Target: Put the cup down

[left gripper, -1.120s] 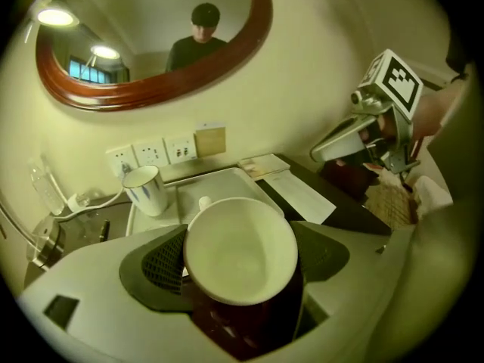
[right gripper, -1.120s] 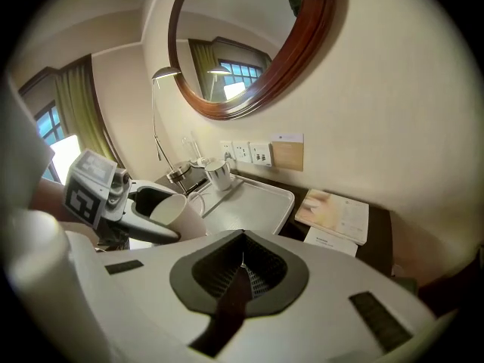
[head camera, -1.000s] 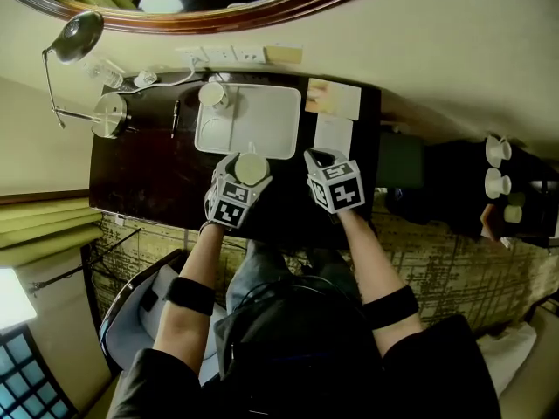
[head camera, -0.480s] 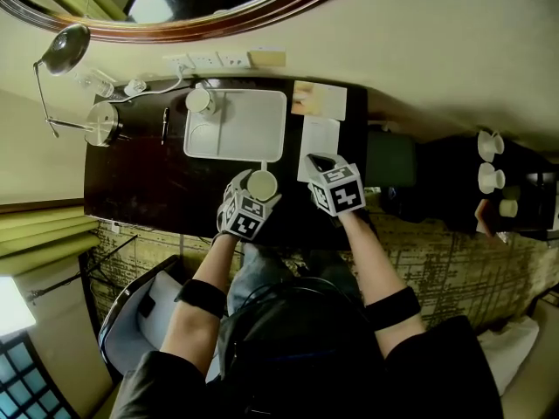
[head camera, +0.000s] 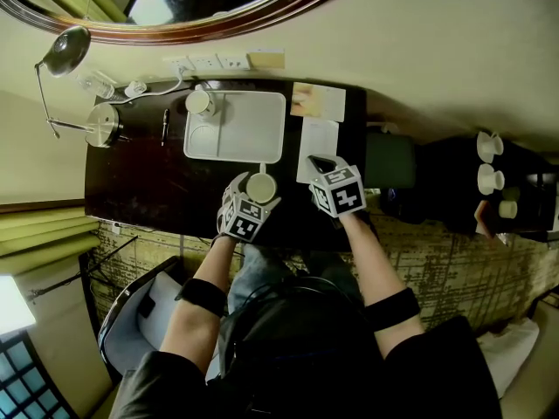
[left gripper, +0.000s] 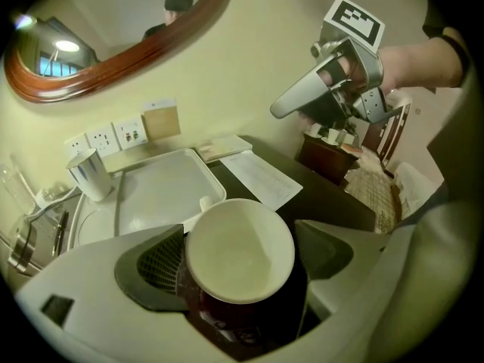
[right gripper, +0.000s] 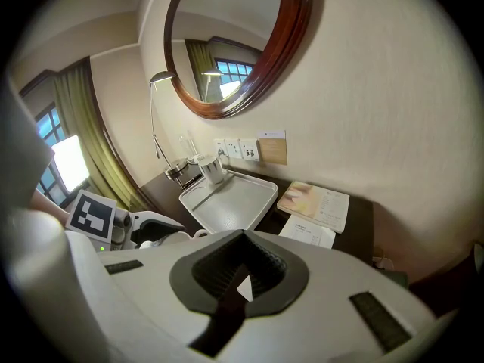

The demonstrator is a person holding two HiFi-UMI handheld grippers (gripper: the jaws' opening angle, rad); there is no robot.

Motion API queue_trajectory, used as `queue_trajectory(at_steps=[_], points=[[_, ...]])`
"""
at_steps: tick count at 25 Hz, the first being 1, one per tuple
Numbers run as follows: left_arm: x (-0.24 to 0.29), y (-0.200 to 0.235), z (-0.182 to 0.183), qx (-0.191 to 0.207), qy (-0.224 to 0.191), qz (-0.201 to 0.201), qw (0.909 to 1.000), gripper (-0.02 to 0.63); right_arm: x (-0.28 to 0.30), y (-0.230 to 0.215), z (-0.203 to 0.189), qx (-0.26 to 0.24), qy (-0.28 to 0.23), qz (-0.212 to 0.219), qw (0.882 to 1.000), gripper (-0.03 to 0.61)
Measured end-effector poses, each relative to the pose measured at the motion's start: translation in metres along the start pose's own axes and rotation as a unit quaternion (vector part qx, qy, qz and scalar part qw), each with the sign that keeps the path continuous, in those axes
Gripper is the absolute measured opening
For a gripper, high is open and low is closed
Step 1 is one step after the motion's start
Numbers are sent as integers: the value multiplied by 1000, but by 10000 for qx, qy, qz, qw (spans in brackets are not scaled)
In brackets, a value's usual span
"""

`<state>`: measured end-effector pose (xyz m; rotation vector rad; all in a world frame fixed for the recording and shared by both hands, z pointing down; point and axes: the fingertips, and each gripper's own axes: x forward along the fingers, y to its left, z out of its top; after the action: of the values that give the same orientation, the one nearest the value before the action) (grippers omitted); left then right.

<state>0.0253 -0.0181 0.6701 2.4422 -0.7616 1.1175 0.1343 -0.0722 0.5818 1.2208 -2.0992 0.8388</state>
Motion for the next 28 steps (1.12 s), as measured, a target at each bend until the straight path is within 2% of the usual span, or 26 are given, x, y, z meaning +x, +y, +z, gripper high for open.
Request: queue_trajectory(at_steps=[5, 9, 13, 15, 19, 22, 25, 28], points=[[-18, 2, 7, 141, 85, 83, 9998, 459, -1, 1, 3, -30, -54, 74, 10000, 5], [-47, 9, 12, -74, 106, 261, 9996, 457, -3, 8, 4, -112, -56, 217, 9997, 5], [-88, 15, 25, -310, -134, 522, 9981, 444, -8, 14, 10, -197, -143, 333, 9991, 5], [-110, 20, 32, -456, -327, 661, 9962, 384, -9, 17, 13, -234, -175, 394, 9988, 5], [-148, 32, 45, -658, -708, 939, 9909, 191, -6, 21, 14, -412, -214, 509, 9976, 5], [-169, 40, 51, -851, -951, 1124, 9854, 145, -7, 27, 19, -544, -229, 507, 9970, 12], [-188, 49, 51, -1030, -1177, 1443, 9771, 28, -9, 33, 25, -672, -270, 534, 9959, 26], [-203, 56, 47, -1475, -1409, 1594, 9659, 9, -12, 38, 30, -757, -325, 579, 9949, 26]])
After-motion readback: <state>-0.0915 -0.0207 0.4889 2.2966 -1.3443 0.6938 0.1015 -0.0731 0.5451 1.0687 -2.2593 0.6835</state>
